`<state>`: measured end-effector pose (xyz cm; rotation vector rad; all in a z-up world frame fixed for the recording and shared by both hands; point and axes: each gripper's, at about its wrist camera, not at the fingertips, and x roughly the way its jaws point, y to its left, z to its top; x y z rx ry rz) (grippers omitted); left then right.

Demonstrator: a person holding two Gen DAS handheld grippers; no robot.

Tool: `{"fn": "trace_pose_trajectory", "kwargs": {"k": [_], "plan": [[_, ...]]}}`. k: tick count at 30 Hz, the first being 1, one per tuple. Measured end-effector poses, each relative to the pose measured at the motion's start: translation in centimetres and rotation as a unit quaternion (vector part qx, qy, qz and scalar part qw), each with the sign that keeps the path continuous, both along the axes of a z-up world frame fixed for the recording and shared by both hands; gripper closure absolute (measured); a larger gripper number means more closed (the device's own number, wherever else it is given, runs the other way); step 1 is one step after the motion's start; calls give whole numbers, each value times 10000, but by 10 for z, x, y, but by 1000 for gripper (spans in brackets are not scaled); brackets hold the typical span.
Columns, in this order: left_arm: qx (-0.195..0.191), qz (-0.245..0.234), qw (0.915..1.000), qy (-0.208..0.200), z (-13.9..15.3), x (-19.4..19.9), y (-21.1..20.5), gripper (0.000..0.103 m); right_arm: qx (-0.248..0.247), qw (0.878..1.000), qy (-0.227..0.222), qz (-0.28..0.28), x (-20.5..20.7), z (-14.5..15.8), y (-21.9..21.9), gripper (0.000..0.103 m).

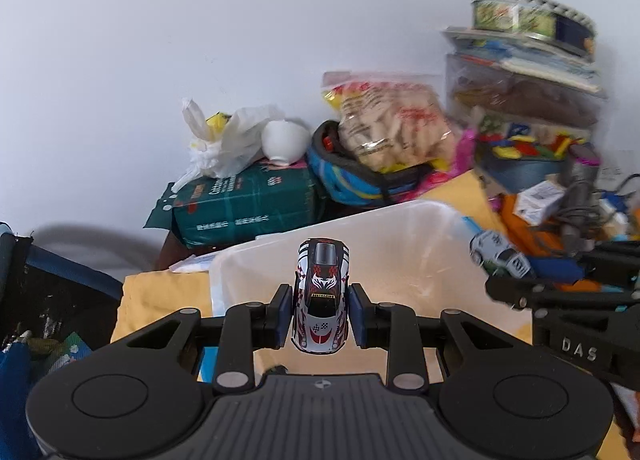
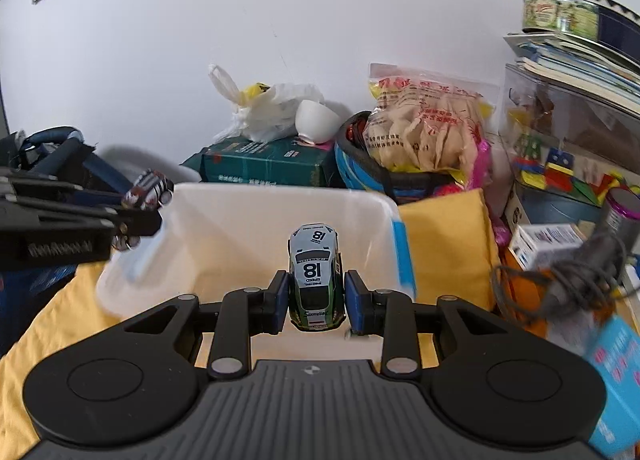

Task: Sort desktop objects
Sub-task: 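Carry both cars over the white bin and open both tools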

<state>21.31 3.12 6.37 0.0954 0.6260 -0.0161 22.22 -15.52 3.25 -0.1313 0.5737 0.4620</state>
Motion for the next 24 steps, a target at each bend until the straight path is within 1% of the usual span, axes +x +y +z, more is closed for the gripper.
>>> {"fn": "trace_pose_trajectory", "kwargs": {"k": [2,3,4,5,7,9,11,13,14,15,17,19,20,21,22,23,24], "plan": [[138,73,9998,84,-9,11,0,68,-35,9999,59,-75,14,-4,9,69],[201,132,9996,164,-13,13,1,62,-117,9998,137,-121,18,-8,12,65],[234,168,9994,206,-16,12,0,55,-198,9995,186,-154,21,-12,15,63],[244,170,9994,187,-18,7,2,52,-232,9994,201,-169,20,-14,15,63],[312,164,9992,182,-20,-5,2,36,-248,9993,231,-156,12,-18,14,63],[307,181,9991,217,-21,-18,2,35,-230,9993,252,-128,5,-19,12,63],[123,269,9993,225,-19,-35,5,35,-242,9992,287,-133,-6,-20,9,63],[-65,260,9995,175,-20,-56,9,34,-244,9993,293,-64,-21,-22,5,58],[-123,270,9995,122,-20,-70,10,34,-234,9993,280,-48,-31,-23,1,53],[-137,253,9996,27,-22,-85,11,32,-237,9994,264,-24,-41,-25,-3,50],[-93,185,9997,-134,-28,-114,13,31,-307,9990,315,29,-63,-33,-11,49],[46,65,9999,-114,-39,-142,12,30,-321,9984,451,107,-85,-43,-20,48],[192,-46,9998,0,-46,-156,10,29,-323,9980,522,170,-96,-50,-25,48],[296,-227,9990,232,-54,-168,9,29,-308,9977,578,183,-107,-56,-30,48],[304,-425,9976,464,-62,-180,8,29,-292,9972,653,225,-119,-62,-35,48],[215,-537,9965,606,-69,-191,10,29,-303,9962,756,324,-130,-67,-40,49],[36,-603,9952,769,-77,-203,12,29,-366,9949,840,419,-141,-73,-43,50]]}}
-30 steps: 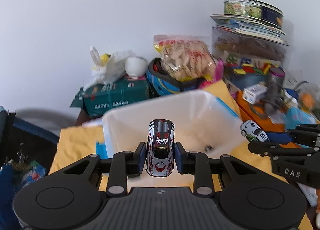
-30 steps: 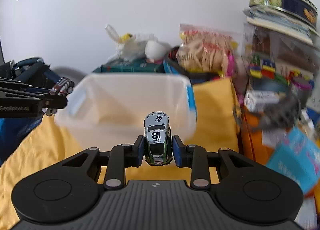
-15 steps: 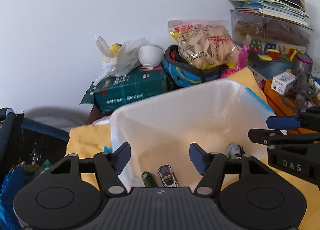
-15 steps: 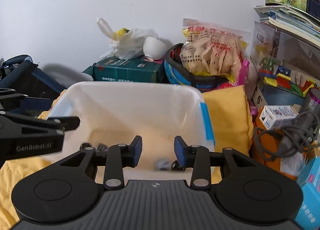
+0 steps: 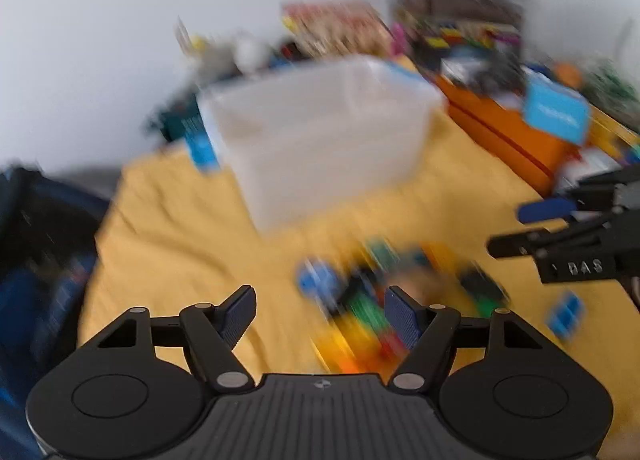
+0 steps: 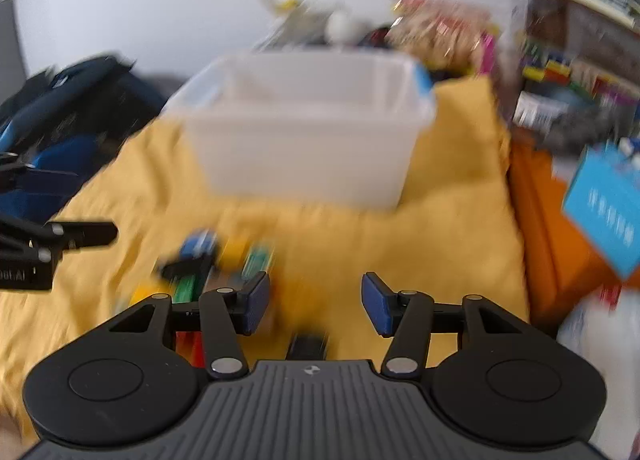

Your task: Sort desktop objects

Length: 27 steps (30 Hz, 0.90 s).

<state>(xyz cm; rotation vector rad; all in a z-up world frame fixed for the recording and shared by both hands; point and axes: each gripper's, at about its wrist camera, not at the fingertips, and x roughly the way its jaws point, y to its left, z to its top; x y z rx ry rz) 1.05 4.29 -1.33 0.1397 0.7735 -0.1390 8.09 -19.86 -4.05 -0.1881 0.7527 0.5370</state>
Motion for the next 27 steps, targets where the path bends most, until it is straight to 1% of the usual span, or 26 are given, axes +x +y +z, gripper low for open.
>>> {"fn": "trace_pose_trajectory", "kwargs": {"k": [1,2,3,5,6,7,9,10,12,14,15,16,18,20,21,25,26,27], "plan": [[-177,-44,9997,175,-7,-8,2,29,-69,9999,33,71,-10,-4,-3,51],[-336,-111,9984,444,-15,-14,4,29,-171,9997,45,153,-21,-8,-4,51],[-396,-152,9969,660,-21,-16,5,29,-264,9993,42,252,-30,-12,-4,52],[-370,-88,9946,962,-30,-17,9,31,-408,9982,47,425,-45,-20,-2,53],[-336,-19,9939,1047,-32,-16,11,31,-455,9980,102,438,-50,-24,0,54],[-355,23,9937,1059,-32,-16,14,31,-461,9978,206,427,-52,-28,2,55],[-478,39,9931,1067,-30,-16,17,31,-400,9975,391,432,-54,-33,7,64],[-505,19,9930,1071,-30,-17,16,31,-390,9975,413,410,-55,-32,9,64],[-435,-61,9933,1070,-32,-20,12,31,-386,9982,285,350,-53,-28,8,64],[-384,-141,9936,1048,-32,-23,9,31,-298,9994,58,156,-49,-20,1,64],[-381,-184,9939,1018,-31,-25,8,31,-269,9996,14,42,-44,-19,-3,64],[-373,-211,9942,988,-31,-24,8,31,-236,9996,64,-106,-36,-18,-7,63],[-326,-205,9950,922,-28,-20,7,31,79,9980,379,-495,-15,-20,-17,62],[-318,-196,9959,823,-24,-14,7,31,357,9923,885,-789,8,-27,-24,62],[-327,-191,9962,784,-22,-9,8,31,465,9896,1042,-877,17,-32,-25,62],[-303,-247,9972,634,-17,13,12,31,496,9846,1370,-966,33,-50,-17,62],[-291,-265,9973,617,-17,20,14,31,488,9828,1490,-972,34,-55,-15,64],[-280,-293,9972,625,-17,26,15,31,521,9815,1570,-960,34,-61,-13,70]]}}
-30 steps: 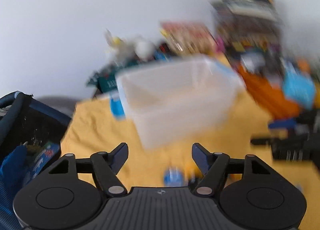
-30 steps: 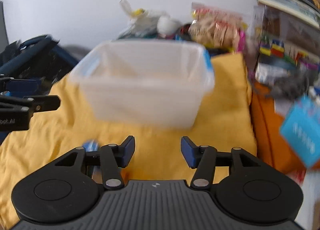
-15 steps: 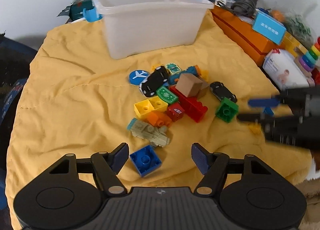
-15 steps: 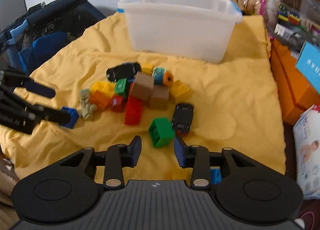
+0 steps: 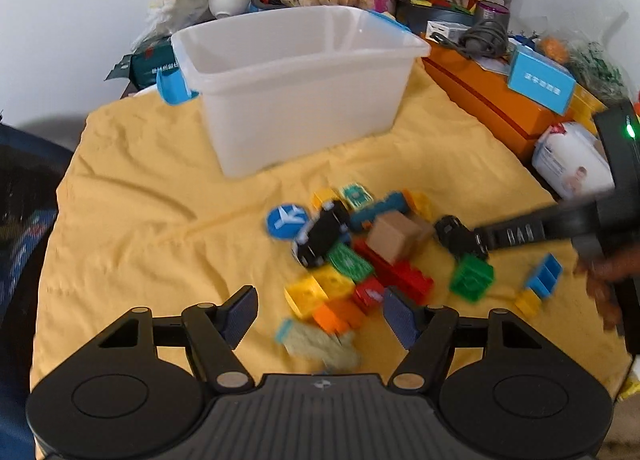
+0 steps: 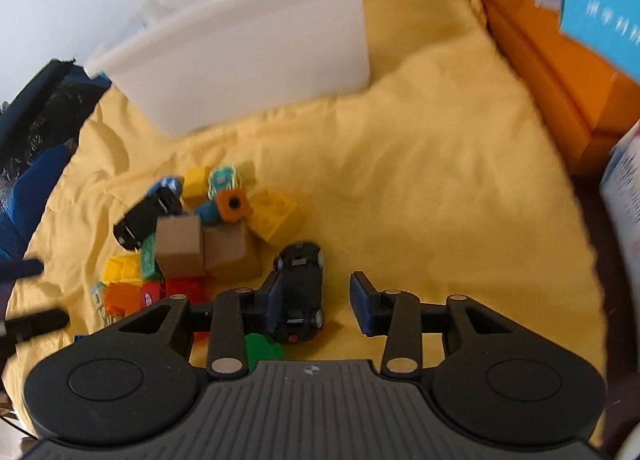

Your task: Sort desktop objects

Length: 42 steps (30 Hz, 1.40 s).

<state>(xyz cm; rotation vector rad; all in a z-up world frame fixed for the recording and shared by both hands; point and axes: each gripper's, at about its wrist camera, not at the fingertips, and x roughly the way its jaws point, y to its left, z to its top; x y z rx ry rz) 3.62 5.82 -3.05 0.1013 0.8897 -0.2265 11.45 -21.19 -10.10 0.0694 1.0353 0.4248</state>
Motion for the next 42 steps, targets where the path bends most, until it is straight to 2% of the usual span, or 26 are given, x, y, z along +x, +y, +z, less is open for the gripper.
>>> {"fn": "trace_pose_trajectory", "kwargs": {"k": [2,3,6,8,10,11,12,13,15,17,22,24,27,31,32,33,35,37,38,39,40,42], "plan": [[-15,-59,10000,18,-1,14,2,31,174,9996,70,195,-4,-5,3,83],[-35,-106,9999,40,-3,21,2,31,84,9996,18,279,-8,-3,5,84],[-191,-305,9993,102,-8,41,3,31,-733,9928,-728,603,-30,10,17,84],[-165,-368,9990,170,-13,55,1,34,-1401,9783,-1321,763,-42,16,23,84],[-110,-480,9984,267,-21,67,-2,39,-1835,9677,-1509,847,-44,13,25,84],[-53,-543,9980,317,-26,74,-4,41,-1847,9686,-1454,807,-42,11,22,83],[5,-561,9978,364,-31,78,-5,47,-1758,9724,-1349,729,-40,10,19,83],[59,-541,9976,420,-37,83,-5,60,-1664,9761,-1248,637,-39,9,15,83],[-120,-566,9965,611,-44,90,-2,79,-1640,9778,-1190,541,-39,8,12,83],[-256,-572,9965,561,-43,87,-1,83,-1677,9773,-1192,513,-41,6,10,83],[-97,-533,9985,108,-15,46,-5,83,-1701,9754,-1303,524,-46,9,10,83],[135,-660,9977,18,-7,21,-12,83,-1827,9704,-1433,664,-48,10,14,83],[600,-858,9945,-72,-8,-11,-29,83,-2310,9530,-1706,962,-50,4,21,83],[828,-1087,9906,-56,-20,-38,-48,82,-2853,9309,-1956,1174,-48,-8,26,83],[922,-1112,9895,-13,-26,-42,-53,82,-3042,9213,-2056,1283,-49,-12,29,80],[978,-1129,9888,14,-30,-45,-57,82,-3167,9130,-2152,1406,-52,-16,32,73],[1175,-1177,9861,43,-38,-53,-67,82,-3291,8979,-2353,1737,-64,-22,36,68],[1424,-1328,9808,129,-48,-60,-80,78,-3313,8890,-2492,1943,-75,-22,40,64],[1490,-1414,9786,151,-52,-65,-86,75,-3237,8890,-2533,2021,-79,-21,40,58],[1557,-1505,9762,89,-52,-70,-92,67,-3112,8924,-2526,2073,-82,-18,38,55],[1570,-1590,9747,10,-51,-75,-97,63,-2956,8983,-2484,2096,-83,-15,36,55],[1381,-1630,9769,6,-46,-78,-99,63,-2651,9118,-2354,2070,-83,-10,29,55]]}}
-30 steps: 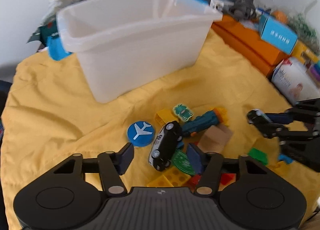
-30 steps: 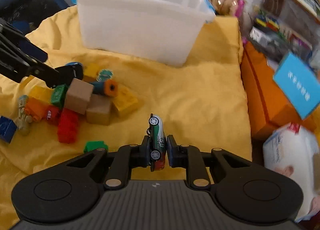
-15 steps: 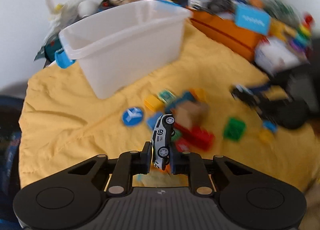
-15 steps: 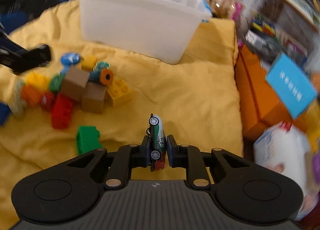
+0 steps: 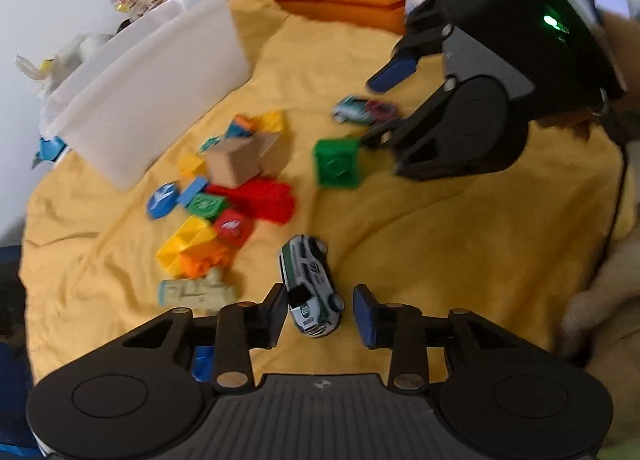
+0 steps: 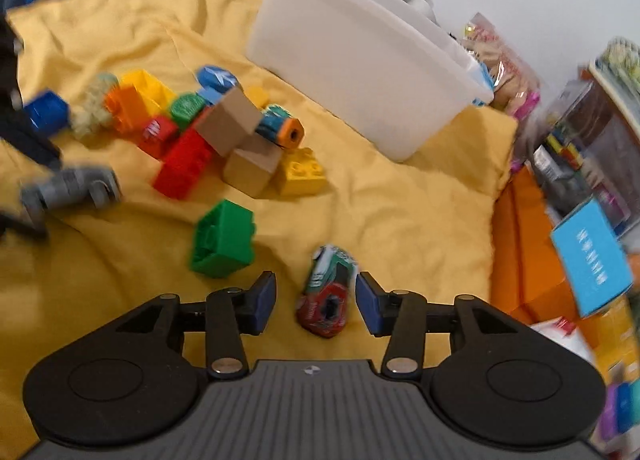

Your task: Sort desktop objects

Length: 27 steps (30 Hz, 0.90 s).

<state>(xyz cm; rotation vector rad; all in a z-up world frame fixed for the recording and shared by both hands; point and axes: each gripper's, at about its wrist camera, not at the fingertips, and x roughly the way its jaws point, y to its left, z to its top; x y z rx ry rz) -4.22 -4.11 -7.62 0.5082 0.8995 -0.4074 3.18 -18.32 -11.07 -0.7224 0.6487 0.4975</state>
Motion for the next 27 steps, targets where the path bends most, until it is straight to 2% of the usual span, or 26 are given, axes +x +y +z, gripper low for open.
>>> {"fn": "trace_pose_trajectory", "kwargs": {"k": [4,7,11,12,15,16,17,18,19,20,24,27], "plan": [[-154,415,9990,-25,6,2,6,60,686,9969,233,-297,8,14,-19,55],[-452,746,9961,115,7,11,11,60,1108,9913,393,-598,17,21,-30,55],[-759,963,9918,362,-1,20,14,59,1359,9849,732,-781,28,17,-33,55],[-869,1027,9898,476,-5,24,16,56,1376,9842,750,-820,31,15,-33,55],[-1198,1332,9808,777,-15,34,26,57,1343,9824,907,-926,42,5,-30,57],[-1252,1377,9794,777,-14,34,28,67,1348,9800,1065,-1004,45,1,-31,57],[-1218,1385,9799,761,-14,33,29,70,1411,9776,1155,-1052,45,-1,-34,58],[-1231,1373,9800,750,-14,33,29,70,1486,9761,1169,-1070,44,-1,-37,60],[-1281,1369,9794,745,-13,31,30,70,1503,9760,1206,-1019,43,-2,-38,68],[-1318,1357,9793,721,-12,30,31,70,1544,9756,1252,-933,40,-2,-39,70],[-1225,1189,9847,351,8,25,34,70,1581,9742,1331,-910,36,2,-40,70],[-1277,1225,9841,126,26,30,41,70,1665,9710,1417,-971,33,9,-44,70]]}}
